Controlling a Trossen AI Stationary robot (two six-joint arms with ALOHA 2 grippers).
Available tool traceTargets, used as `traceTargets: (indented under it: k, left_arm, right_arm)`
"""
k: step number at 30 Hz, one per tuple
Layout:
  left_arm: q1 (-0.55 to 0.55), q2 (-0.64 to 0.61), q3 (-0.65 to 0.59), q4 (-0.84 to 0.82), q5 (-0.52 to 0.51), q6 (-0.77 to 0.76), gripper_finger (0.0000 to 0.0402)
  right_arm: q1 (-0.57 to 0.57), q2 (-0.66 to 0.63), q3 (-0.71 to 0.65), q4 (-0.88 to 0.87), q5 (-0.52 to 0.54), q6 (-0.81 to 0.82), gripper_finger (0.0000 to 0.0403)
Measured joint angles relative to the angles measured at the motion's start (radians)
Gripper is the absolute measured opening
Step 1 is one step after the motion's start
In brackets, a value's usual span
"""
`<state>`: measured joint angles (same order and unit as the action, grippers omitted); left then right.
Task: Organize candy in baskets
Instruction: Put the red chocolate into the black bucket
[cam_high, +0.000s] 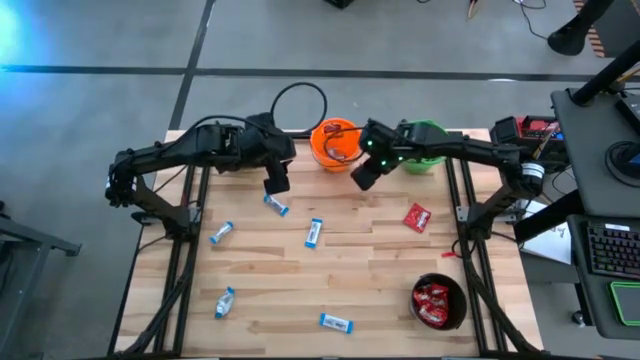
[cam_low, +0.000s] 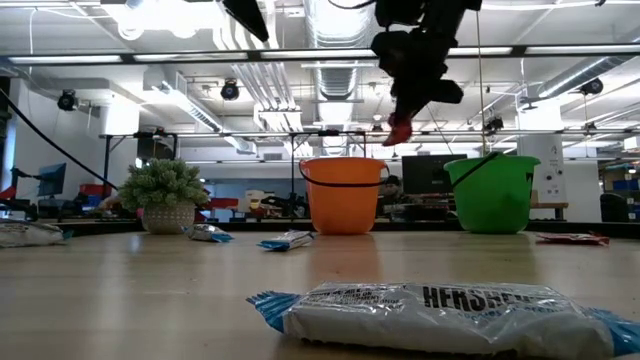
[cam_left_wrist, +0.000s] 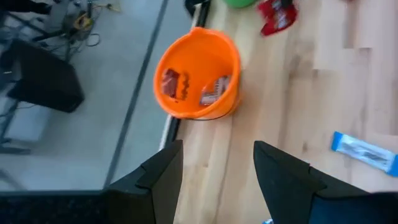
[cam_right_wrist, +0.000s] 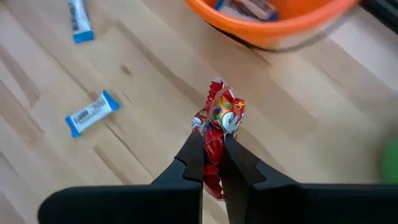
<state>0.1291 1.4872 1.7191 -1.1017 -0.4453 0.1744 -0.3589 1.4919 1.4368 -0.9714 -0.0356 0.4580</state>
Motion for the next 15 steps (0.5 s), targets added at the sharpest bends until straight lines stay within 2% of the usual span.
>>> traceTargets:
  k: [6, 15]
  left_arm:
    - [0.000, 0.000, 0.000, -0.058, -0.127, 0.000, 0.0178]
    - [0.005, 0.000, 0.000, -0.141, -0.132, 0.000, 0.0178]
  right_arm:
    - [-0.003, -0.074, 0.000, -0.144, -0.048, 0.049, 0.0015]
    - [0.108, -0.220, 0.000, -0.244, -0.051, 0.250, 0.0015]
